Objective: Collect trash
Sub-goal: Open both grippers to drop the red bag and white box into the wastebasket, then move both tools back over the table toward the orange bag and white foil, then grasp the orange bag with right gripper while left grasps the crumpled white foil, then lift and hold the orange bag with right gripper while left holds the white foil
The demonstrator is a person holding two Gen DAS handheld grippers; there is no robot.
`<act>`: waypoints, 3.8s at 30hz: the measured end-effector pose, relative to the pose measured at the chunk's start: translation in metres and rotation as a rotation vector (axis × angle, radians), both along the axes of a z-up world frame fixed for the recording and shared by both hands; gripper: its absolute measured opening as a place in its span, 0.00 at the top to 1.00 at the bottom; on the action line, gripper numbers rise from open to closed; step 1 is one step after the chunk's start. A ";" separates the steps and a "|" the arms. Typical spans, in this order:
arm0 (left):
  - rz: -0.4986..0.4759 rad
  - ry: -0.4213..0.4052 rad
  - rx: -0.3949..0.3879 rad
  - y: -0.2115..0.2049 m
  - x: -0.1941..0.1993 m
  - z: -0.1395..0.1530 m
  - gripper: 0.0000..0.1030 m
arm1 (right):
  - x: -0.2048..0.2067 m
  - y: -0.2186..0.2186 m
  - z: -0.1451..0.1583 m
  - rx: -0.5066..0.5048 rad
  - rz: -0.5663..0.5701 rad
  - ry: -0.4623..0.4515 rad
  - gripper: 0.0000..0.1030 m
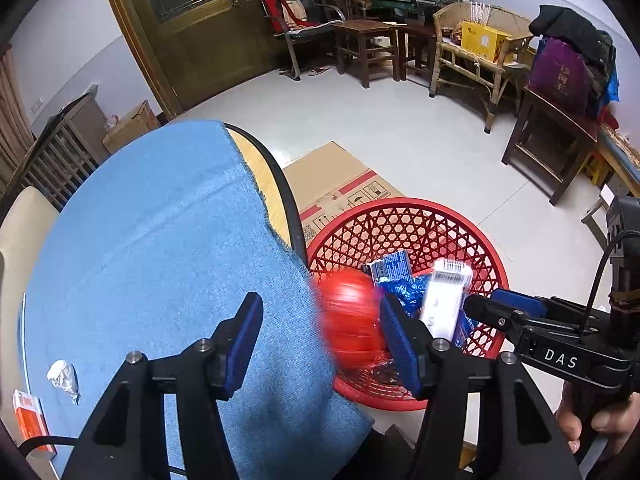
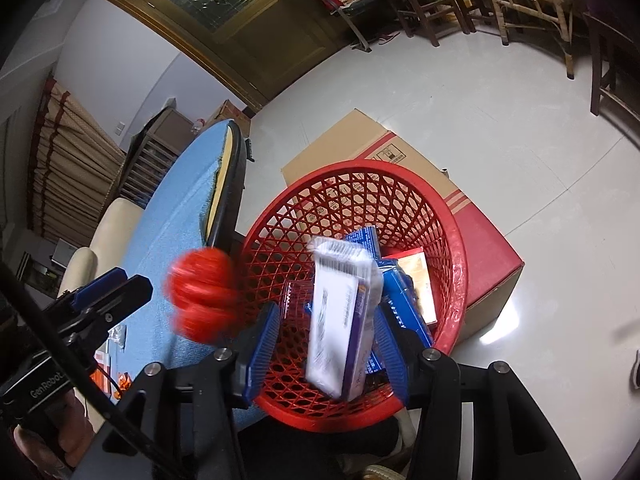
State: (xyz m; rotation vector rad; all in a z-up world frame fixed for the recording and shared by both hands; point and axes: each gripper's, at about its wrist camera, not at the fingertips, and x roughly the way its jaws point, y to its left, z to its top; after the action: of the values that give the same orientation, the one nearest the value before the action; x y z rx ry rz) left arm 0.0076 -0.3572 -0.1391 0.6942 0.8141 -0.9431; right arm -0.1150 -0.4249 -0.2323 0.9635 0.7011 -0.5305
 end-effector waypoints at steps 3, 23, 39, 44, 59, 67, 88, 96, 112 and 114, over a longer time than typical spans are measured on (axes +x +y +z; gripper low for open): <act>0.008 0.003 -0.007 0.007 0.002 0.001 0.40 | 0.002 0.005 0.003 -0.014 0.010 0.007 0.48; 0.189 -0.088 -0.111 0.132 0.029 0.029 0.40 | 0.059 0.069 0.041 -0.117 0.186 0.035 0.49; 0.616 -0.121 -0.133 0.295 0.121 0.019 0.36 | 0.162 0.177 0.068 -0.236 0.541 0.048 0.49; 0.755 -0.073 -0.122 0.340 0.154 0.001 0.36 | 0.204 0.217 0.070 -0.237 0.693 0.020 0.49; 0.750 0.003 -0.162 0.347 0.210 0.001 0.36 | 0.287 0.298 0.033 -0.312 1.044 0.089 0.49; 0.684 0.092 -0.169 0.297 0.251 -0.007 0.36 | 0.286 0.298 0.017 -0.347 1.037 0.116 0.67; 0.688 0.192 -0.190 0.260 0.270 -0.029 0.82 | 0.258 0.259 0.041 -0.274 0.870 0.037 0.68; 0.665 -0.033 -0.228 0.281 0.211 0.029 0.82 | 0.238 0.254 0.056 -0.304 0.789 0.033 0.68; 0.649 -0.254 -0.244 0.297 0.129 0.085 0.81 | 0.198 0.260 0.107 -0.364 0.722 -0.065 0.68; 0.647 -0.264 -0.250 0.299 0.121 0.088 0.81 | 0.194 0.261 0.111 -0.370 0.711 -0.074 0.68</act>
State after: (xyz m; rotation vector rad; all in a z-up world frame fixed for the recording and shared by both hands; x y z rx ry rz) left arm 0.1289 -0.0580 -0.0511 0.2912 0.6114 -0.3451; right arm 0.0787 -0.1638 -0.1210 0.3412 0.7881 0.0108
